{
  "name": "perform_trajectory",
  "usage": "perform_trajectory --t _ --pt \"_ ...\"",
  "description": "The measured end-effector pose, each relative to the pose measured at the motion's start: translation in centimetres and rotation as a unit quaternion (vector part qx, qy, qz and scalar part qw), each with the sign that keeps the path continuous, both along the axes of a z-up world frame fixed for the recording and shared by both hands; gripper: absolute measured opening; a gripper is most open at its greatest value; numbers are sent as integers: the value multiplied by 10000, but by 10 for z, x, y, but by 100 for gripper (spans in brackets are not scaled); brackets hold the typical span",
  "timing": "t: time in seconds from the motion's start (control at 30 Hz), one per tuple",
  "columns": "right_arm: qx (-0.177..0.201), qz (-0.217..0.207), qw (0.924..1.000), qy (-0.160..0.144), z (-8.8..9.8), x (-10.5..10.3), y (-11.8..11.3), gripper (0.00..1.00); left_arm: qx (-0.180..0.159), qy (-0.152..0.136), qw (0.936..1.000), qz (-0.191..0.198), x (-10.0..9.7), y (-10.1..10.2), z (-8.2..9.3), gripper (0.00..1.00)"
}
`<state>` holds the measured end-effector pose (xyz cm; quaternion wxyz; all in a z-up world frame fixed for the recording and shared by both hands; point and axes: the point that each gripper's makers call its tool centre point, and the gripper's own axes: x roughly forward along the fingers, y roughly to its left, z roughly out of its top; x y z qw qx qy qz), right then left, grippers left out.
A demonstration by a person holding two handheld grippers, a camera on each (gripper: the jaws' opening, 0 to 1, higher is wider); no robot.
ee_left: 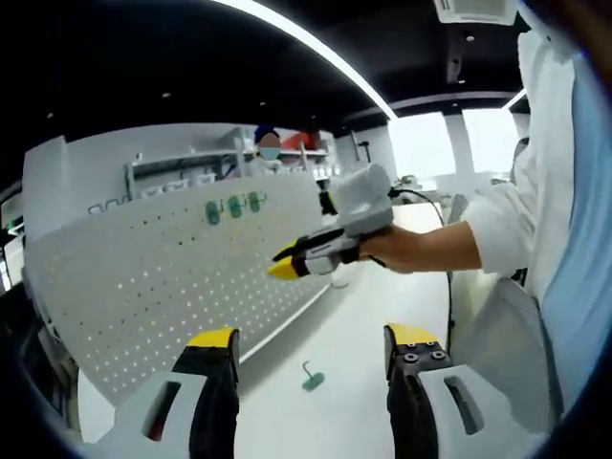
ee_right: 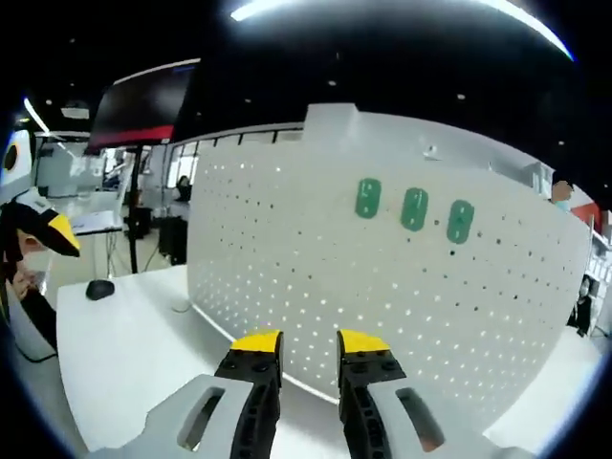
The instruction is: Insert the hook assembly into the mounting plate slot until the hook locks in place.
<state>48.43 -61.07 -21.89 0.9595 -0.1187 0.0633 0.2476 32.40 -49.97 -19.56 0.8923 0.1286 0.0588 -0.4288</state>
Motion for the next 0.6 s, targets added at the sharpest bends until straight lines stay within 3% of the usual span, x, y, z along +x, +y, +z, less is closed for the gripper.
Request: perform_trajectory --t 0.27,0.6 --pt "-206 347 9983 425 -45 -12 16 19 16 35 10000 34 0 4 -2 62" --pt "-295 525 9903 1249 -109 -27 23 19 57 90 9999 -4 -1 1 -7 62"
